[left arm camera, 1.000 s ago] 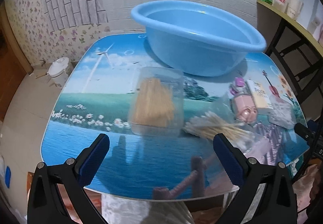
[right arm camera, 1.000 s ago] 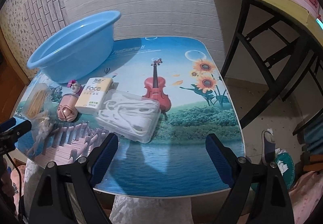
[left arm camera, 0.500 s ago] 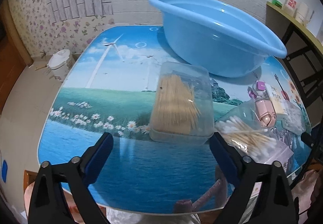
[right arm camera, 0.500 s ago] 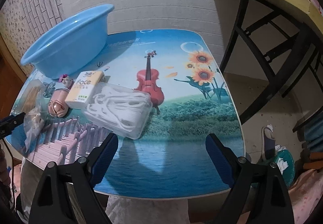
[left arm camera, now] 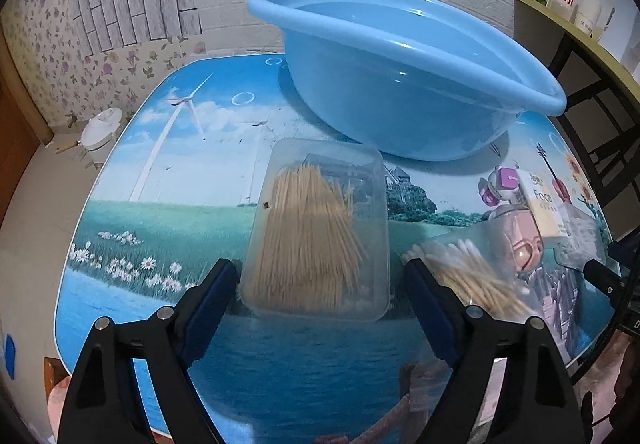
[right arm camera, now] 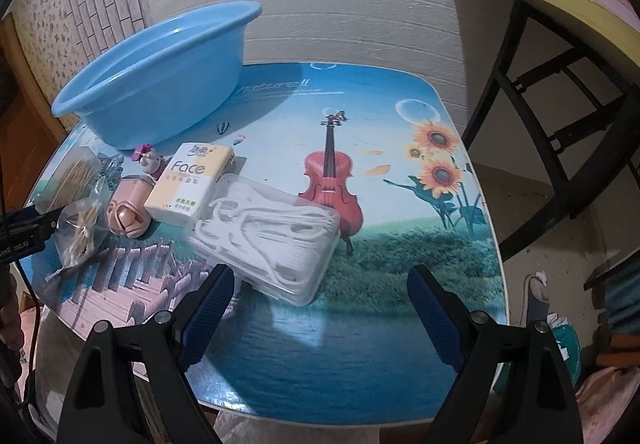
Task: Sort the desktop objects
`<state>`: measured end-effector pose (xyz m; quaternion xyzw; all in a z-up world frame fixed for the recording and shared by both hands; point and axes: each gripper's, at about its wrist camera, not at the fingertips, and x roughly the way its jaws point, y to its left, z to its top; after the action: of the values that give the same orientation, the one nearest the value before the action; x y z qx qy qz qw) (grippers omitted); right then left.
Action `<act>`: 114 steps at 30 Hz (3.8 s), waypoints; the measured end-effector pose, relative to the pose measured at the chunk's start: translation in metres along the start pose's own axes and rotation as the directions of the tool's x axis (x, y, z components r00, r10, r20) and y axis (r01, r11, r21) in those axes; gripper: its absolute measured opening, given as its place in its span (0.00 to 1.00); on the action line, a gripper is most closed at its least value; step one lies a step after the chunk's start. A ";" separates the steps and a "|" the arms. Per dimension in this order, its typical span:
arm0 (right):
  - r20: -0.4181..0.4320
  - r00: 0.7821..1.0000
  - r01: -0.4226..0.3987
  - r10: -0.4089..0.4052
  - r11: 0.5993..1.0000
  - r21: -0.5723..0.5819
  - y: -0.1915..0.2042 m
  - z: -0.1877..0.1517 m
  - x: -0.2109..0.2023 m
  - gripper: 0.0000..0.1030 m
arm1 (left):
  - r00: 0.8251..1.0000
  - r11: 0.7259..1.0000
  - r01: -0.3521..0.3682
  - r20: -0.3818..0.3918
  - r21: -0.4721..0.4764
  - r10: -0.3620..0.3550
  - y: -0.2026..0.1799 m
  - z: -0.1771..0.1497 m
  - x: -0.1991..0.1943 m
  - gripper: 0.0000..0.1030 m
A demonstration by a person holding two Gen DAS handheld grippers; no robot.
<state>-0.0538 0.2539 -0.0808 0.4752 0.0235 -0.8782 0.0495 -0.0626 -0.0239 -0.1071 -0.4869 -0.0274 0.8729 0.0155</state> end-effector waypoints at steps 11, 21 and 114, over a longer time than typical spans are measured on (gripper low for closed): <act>-0.006 1.000 -0.008 0.008 0.996 -0.091 0.015 0.010 0.015 0.87 | 1.000 1.000 -0.011 0.011 0.016 0.011 -0.003 0.004 0.004 0.82; 0.025 1.000 -0.004 0.008 0.988 -0.153 0.030 0.026 0.032 0.87 | 1.000 0.999 -0.019 0.024 0.026 0.018 -0.007 0.007 0.009 0.82; 0.015 1.000 -0.005 0.005 1.000 -0.031 0.026 0.006 0.021 0.83 | 0.998 0.998 -0.022 0.064 0.058 0.018 -0.025 -0.011 -0.006 0.69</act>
<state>-0.0677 0.2266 -0.0946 0.4679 0.0354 -0.8811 0.0591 -0.0502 0.0006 -0.1065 -0.4585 0.0025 0.8884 0.0202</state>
